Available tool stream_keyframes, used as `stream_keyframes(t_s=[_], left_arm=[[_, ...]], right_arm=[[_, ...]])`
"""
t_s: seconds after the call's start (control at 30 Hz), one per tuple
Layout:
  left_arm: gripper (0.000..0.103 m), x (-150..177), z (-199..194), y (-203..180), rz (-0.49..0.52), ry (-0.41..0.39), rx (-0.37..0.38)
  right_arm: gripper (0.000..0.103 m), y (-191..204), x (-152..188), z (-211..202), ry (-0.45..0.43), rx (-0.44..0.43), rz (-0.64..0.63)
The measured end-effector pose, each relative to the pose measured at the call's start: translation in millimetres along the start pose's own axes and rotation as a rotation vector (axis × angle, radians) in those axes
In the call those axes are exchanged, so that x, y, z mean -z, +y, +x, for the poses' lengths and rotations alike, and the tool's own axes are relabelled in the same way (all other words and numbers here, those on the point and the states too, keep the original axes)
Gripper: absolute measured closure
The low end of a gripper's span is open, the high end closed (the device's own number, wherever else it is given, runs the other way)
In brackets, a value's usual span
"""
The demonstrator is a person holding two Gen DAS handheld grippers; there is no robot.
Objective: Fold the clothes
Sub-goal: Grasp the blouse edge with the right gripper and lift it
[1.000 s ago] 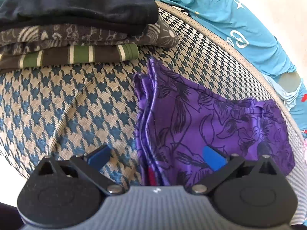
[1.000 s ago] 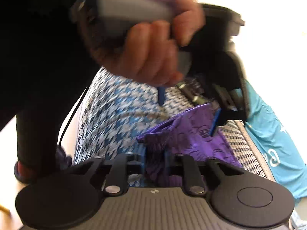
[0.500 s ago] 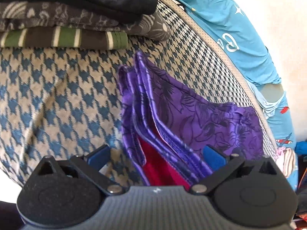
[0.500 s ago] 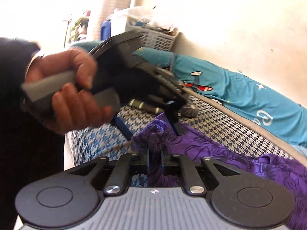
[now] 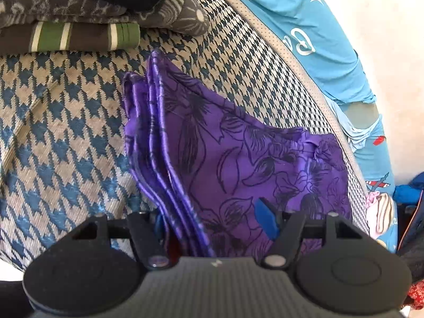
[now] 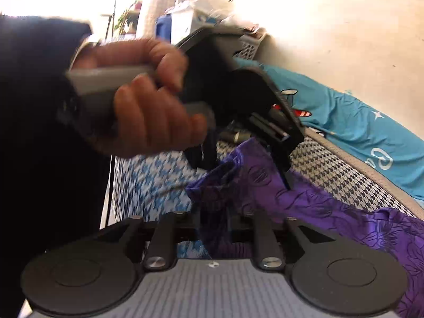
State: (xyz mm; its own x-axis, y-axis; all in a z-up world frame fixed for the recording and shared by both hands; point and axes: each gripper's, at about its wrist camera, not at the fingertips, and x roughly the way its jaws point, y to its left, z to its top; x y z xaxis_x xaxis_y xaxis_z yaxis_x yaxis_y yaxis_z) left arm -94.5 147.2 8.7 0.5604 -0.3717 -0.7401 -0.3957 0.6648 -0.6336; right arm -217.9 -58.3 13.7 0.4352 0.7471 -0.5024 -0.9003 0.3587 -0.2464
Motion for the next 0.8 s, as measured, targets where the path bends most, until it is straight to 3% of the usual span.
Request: stream_keyframes(t_s=[0.13,0.4,0.6,0.77,0.8], left_arm=[[0.04,0,-2,1,0.003,0.003,0.013],[0.04,-3,0,-5,-0.011,0.014,0.04],[0.04,-4,-1,-5,-0.027,0.015,0.049],[0.04,-4,-1,-5,-0.025,0.017,0.043],[0.038,-4,-1,-3,-0.03,0.016,0.038]], right_arm=[[0.067,13,7,6,0.031,0.014,-0.066],[0.06,27,14,16,0.043,0.047,-0.157],[0.054,43,18,26,0.036,0.122,-0.271],[0.056,54,21,37,0.02,0.205,-0.364],[0.067,51,20,36,0.018,0.208,-0.349]])
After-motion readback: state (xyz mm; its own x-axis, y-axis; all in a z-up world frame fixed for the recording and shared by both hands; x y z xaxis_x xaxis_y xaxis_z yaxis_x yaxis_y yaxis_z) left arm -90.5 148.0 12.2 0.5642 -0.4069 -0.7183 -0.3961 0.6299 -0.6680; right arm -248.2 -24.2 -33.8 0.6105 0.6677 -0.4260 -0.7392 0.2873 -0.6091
